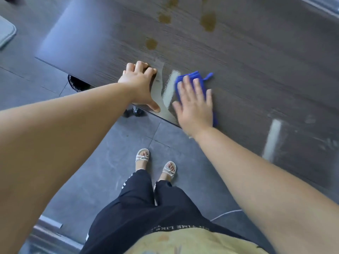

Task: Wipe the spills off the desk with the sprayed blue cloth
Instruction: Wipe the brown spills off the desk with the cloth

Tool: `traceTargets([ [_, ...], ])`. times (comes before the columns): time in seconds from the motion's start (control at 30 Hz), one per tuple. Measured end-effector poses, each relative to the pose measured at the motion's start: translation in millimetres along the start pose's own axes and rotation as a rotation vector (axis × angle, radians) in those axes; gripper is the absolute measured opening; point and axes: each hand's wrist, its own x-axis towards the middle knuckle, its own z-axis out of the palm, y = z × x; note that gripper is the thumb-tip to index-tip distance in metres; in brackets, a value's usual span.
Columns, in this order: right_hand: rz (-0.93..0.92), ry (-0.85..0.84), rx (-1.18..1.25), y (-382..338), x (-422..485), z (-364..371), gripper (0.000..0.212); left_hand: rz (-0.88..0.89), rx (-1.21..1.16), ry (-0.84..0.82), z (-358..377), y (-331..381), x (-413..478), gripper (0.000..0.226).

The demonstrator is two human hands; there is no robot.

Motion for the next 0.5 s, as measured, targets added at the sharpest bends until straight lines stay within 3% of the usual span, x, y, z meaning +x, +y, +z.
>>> traceTargets([
  [0.1, -0.359, -0.074, -0.055, 0, -32, 1, 0.054, 0.019, 0.005, 0.006, 2, -1, 2, 0.123],
  [0.2, -0.481, -0.082, -0.032, 51, -46, -5, 0.052, 0.038, 0.002, 0.004, 2, -4, 2, 0.124],
  [0.3, -0.22, -0.063, -0.044, 81, -40, -12, 0.054, 0.065, -0.014, -0.027, 0, -6, 0, 0.118],
  [0.4, 0.126, -0.033, -0.017, 46, -18, -11, 0.059, 0.104, -0.145, -0.036, -10, -18, 0, 0.091],
  [0.5, 0.182, 0.006, 0.016, -21, 8, 1, 0.06, 0.117, -0.21, 0.046, -18, -42, 0, 0.064],
])
